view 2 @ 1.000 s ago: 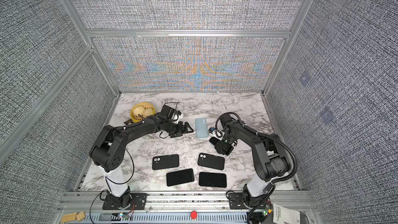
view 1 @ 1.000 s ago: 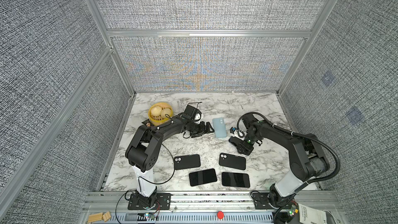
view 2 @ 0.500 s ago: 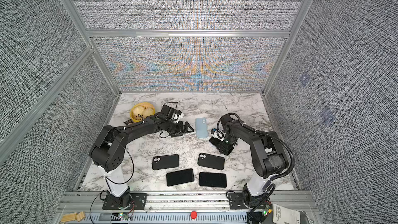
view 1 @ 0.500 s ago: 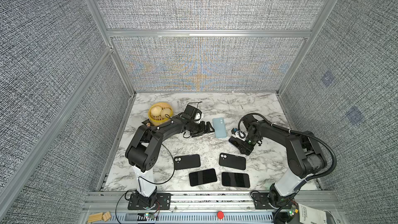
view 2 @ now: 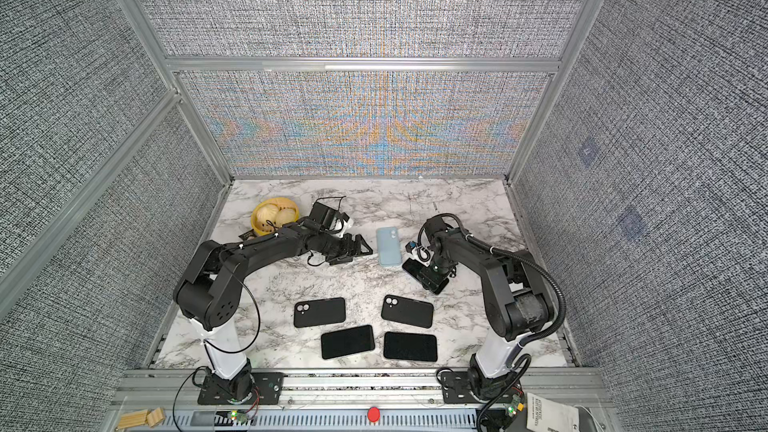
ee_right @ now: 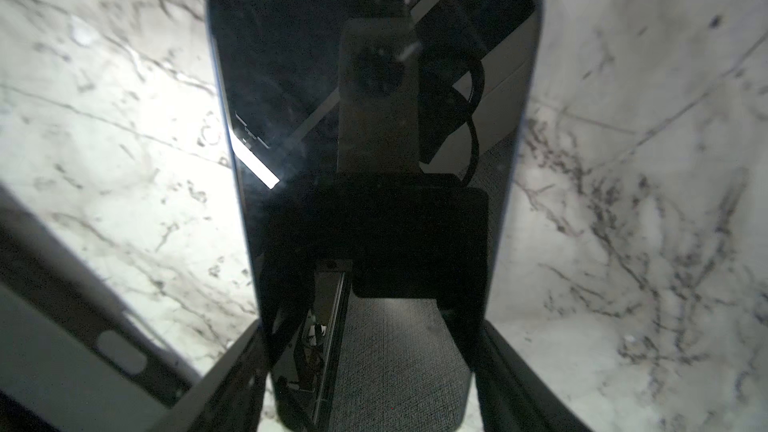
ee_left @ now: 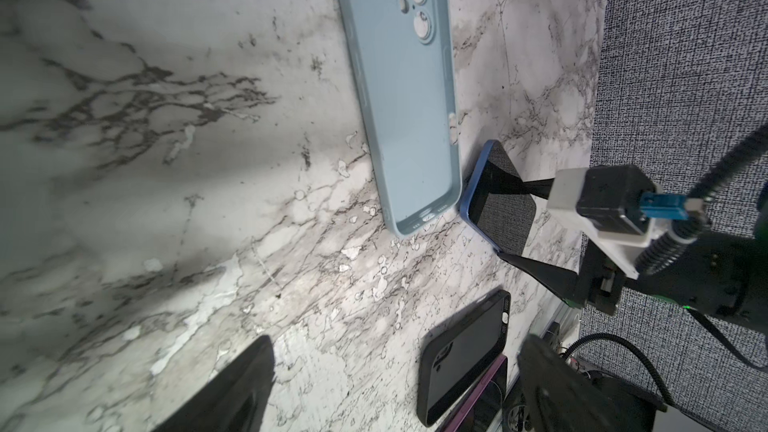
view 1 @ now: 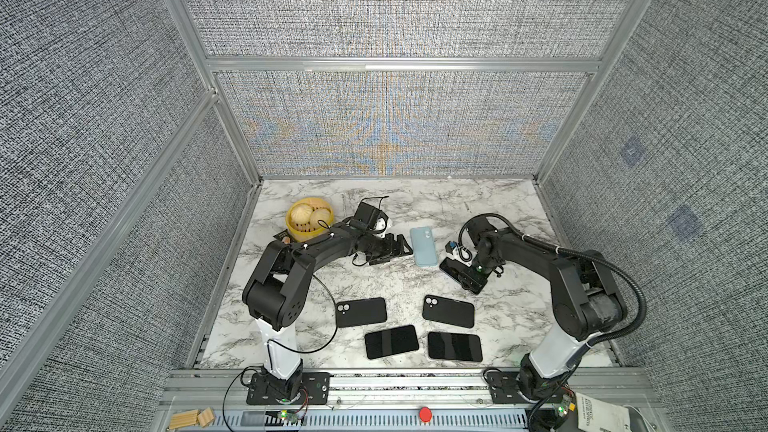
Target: Put the phone into the phone case
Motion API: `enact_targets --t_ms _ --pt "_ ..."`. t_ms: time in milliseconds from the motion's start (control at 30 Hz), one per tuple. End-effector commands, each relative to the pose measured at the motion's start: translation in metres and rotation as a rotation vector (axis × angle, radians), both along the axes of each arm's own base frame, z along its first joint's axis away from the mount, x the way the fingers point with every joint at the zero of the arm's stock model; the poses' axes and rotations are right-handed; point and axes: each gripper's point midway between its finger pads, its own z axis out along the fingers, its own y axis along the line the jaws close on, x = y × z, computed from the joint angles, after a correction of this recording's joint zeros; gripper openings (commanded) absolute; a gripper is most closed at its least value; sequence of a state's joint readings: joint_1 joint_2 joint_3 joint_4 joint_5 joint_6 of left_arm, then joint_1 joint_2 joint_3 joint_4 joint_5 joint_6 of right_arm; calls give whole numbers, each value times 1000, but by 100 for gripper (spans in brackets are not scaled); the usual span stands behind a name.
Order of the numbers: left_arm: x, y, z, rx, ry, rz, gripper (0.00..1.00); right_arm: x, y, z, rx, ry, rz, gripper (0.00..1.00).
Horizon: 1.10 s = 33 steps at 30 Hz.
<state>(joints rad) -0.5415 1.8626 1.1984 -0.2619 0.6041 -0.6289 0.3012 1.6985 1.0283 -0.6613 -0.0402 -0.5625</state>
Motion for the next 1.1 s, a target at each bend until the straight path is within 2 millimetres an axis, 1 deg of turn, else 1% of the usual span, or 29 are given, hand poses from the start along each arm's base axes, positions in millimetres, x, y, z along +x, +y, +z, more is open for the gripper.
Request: enact_targets --t_ms 0,133,233,367,433,567,667,800,1067 --pt "0 -4 1 -25 9 0 93 6 13 13 57 -47 2 66" --pt "1 -8 3 -58 12 6 92 6 21 23 76 -82 17 65" --pt "2 -18 11 -126 3 -7 91 5 28 26 83 -95 33 65" --pt "-4 -36 23 -247 -13 -64 86 5 53 34 164 -116 61 64" --pt "-7 -42 26 -297 -22 -78 82 5 65 38 214 -128 72 63" --pt "-13 -43 25 -362 -44 -92 78 8 79 40 261 -138 93 61" --pt "-15 -45 19 -380 -33 -103 72 13 87 39 285 -140 105 60" --pt "-16 -48 21 -416 -39 -115 63 15 96 40 311 -139 118 58" --pt "-13 -50 17 -417 -52 -121 48 14 102 43 326 -140 134 58"
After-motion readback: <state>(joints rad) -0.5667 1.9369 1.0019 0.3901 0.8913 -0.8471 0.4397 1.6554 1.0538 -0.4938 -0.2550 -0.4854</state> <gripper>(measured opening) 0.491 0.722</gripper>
